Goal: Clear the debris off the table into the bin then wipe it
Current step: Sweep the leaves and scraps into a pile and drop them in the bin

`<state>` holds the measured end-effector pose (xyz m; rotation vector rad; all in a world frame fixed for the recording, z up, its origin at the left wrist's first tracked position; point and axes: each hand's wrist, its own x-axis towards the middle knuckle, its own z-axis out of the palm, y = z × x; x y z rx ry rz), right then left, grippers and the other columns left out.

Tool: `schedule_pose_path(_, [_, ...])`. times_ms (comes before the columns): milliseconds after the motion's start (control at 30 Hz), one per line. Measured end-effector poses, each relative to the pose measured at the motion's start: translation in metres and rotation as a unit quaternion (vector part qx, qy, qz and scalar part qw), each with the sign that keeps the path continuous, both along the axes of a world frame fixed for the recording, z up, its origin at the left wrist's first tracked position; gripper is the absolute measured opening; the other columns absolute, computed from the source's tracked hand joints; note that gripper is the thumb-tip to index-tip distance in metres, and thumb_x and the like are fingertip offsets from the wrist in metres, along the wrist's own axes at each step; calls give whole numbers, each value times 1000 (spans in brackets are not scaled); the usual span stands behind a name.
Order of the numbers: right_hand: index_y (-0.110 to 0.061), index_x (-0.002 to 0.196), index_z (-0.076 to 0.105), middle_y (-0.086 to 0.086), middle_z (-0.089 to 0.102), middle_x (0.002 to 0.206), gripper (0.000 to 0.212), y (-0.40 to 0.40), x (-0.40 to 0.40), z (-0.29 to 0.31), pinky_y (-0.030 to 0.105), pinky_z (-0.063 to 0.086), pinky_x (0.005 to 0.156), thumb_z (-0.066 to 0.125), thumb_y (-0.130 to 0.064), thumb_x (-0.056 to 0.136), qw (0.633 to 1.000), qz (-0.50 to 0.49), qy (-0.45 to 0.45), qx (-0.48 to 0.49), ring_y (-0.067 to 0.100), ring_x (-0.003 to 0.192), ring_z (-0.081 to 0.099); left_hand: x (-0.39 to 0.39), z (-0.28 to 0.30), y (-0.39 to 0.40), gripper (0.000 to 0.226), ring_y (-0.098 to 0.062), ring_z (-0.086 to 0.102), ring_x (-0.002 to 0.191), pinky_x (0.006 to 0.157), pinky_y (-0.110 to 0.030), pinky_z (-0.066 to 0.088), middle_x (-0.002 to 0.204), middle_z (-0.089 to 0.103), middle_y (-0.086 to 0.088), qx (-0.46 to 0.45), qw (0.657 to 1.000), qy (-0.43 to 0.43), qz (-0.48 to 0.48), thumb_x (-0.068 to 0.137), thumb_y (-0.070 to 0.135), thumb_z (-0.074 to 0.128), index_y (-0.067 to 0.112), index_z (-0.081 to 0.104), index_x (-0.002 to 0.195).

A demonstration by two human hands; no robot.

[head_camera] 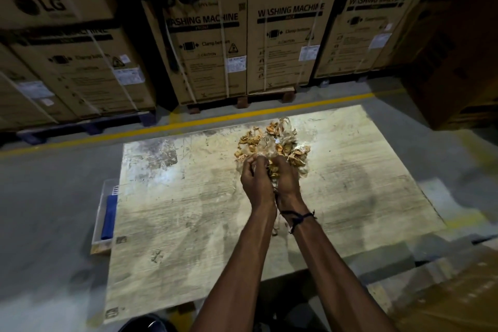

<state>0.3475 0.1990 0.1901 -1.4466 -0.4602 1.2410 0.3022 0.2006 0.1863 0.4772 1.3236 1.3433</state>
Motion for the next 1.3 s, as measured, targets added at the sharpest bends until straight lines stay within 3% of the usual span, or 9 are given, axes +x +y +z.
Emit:
schedule_pose_path(233, [-11,104,77,19,70,122,64,7,9,10,64,53,98,64,-64,70,1000,8,17,17,40,119,64,10,17,11,42,-23,64,89,66,-25,49,119,61,-26,28,998,49,11,80,46,68,7,69,96])
schedule_pose_path(433, [-10,97,77,6,76,104,59,20,25,29,44,52,88,64,-61,71,998,55,7,25,24,100,68,23,23,25,22,-3,56,67,72,-31,43,79,61,10,51,998,-20,13,93,30,66,9,60,93])
schedule_pose_path(667, [-1,108,72,10,72,106,28,44,42,31,30,52,74,69,-27,98,998,33,-22,49,23,95,66,37,37,41,19,-7,53,66,66,-27,45,83,58,4,72,995,4,75,90,25,67,12,55,95])
schedule_pose_path(833, [-20,124,67,0,66,129,68,61,50,35,46,52,103,79,-54,67,998,44,-18,46,20,116,64,43,45,55,11,-1,63,73,67,-20,49,92,66,1,66,994,13,89,103,8,56,7,65,110])
schedule_pose_path(933, [-14,113,76,-4,76,114,24,68,55,39,45,51,103,69,-28,95,993,86,-5,77,14,109,69,47,50,59,17,-7,61,76,71,-27,47,89,68,3,71,995,19,68,105,12,55,9,71,100])
schedule_pose_path(1000, [-8,112,76,7,76,116,33,70,56,41,48,51,101,69,-32,91,991,96,5,89,26,115,69,50,55,61,17,-6,60,75,71,-27,46,89,67,2,74,994,28,72,105,15,56,9,71,99])
schedule_pose_path(1067, [-6,115,74,16,72,124,49,73,57,39,53,50,104,71,-42,81,990,95,17,107,36,122,65,53,61,62,15,-12,61,80,72,-30,46,94,67,-1,82,993,35,79,100,27,61,14,68,96])
schedule_pose_path(1167, [-7,103,75,12,74,108,39,76,60,45,45,51,91,69,-38,80,988,101,16,115,29,105,67,57,61,67,33,-26,61,97,78,-35,48,118,62,-17,83,990,72,84,79,51,60,25,60,100])
schedule_pose_path(1300, [-6,92,75,7,72,98,36,80,64,48,40,48,85,65,-37,79,986,111,29,121,23,96,64,60,65,73,43,-27,60,119,82,-27,53,139,54,-8,101,989,51,94,90,37,63,31,53,131])
